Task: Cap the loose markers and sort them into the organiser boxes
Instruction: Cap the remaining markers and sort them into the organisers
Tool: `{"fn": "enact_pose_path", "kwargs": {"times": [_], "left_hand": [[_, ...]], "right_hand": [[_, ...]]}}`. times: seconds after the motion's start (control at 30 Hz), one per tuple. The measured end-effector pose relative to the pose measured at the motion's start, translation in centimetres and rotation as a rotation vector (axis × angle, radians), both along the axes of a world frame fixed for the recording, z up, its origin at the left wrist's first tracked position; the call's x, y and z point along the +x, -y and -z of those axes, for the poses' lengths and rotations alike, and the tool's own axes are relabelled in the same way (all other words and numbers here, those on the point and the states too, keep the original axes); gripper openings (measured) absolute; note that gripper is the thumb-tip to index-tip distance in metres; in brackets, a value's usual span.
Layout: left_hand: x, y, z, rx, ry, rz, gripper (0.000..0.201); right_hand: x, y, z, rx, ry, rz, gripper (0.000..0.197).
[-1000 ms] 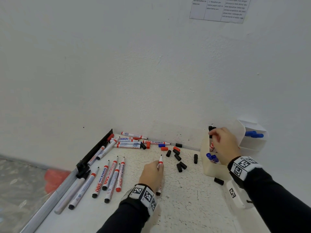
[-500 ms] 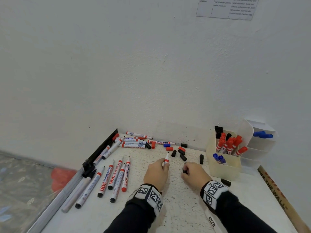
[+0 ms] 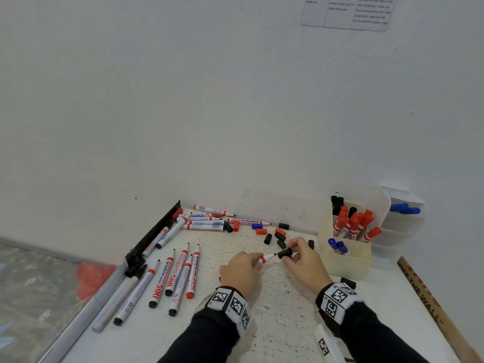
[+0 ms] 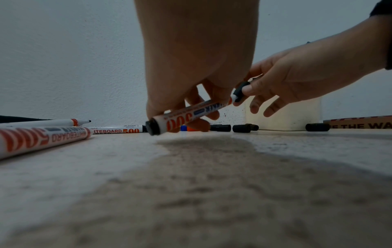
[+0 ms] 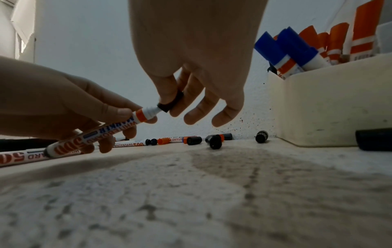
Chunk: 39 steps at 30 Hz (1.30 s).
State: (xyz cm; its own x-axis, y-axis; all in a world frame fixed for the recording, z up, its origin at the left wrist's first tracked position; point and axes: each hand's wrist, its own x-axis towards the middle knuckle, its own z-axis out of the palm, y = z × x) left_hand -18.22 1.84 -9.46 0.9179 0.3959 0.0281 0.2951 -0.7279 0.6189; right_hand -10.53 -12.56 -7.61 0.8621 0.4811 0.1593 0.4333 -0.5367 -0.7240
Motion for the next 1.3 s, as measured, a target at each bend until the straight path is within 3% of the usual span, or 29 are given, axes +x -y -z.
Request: {"fn": "enact_pose_path", "kwargs": {"times": [0.13,0.37,0.47,0.53,0.67,0.8,0.97,1.1,1.2,1.3], "left_hand": [[-0.2,0.4,-0.1,-0.023,-0.006,0.105,0.034],[-0.6,0.9,-0.3,-0.287,0.088,0.192,0.034],[-0.4,0.7,-0.2,-0.352,0.136,0.187,0.024],[-0.4,0.7,-0.2,-0.297,0.159,0.210,0.014],[-0.4,0.8,-0.2,-0.207,0.169,0.270,0.018],[-0.4,0.8,-0.4,-0.265,0.107,0.298,0.031],[-0.9,0.9,-0.9,-0.606,-0.034,0.281,0.042],[-1.1,1.1,-1.3,-0.820,-0.174,0.271,0.048],[-1.1,1.3,-1.3,-0.819,-0.210,0.273,0.050],[-1.1,1.3,-1.3,-0.699,-0.183,0.299,0.050]], "right_hand": [[-0.5,0.1,0.1,0.027,-0.070,-0.063,0.022],[-0.3,0.9,0.2,-0.026,-0.154,-0.092,0.008],[-0.6,1.0,-0.2,-0.031,-0.172,-0.069,0.028],[-0.8,0.8,-0.7,-0.072,-0.145,-0.021,0.044],[-1.0,0.3,-0.9,0.004,-0.183,0.040,0.052],[-1.1,0.0,-0.3,0.053,-0.256,0.056,0.050],[-2.6,0.0,-0.2,0.112,-0.316,-0.084,0.041],[-2.5,0.5,-0.2,0.059,-0.179,-0.198,0.032],[-2.3,1.0,0.1,-0.018,-0.115,-0.236,0.031],[-2.3,1.4,0.8,-0.053,-0.120,-0.227,0.031]]}}
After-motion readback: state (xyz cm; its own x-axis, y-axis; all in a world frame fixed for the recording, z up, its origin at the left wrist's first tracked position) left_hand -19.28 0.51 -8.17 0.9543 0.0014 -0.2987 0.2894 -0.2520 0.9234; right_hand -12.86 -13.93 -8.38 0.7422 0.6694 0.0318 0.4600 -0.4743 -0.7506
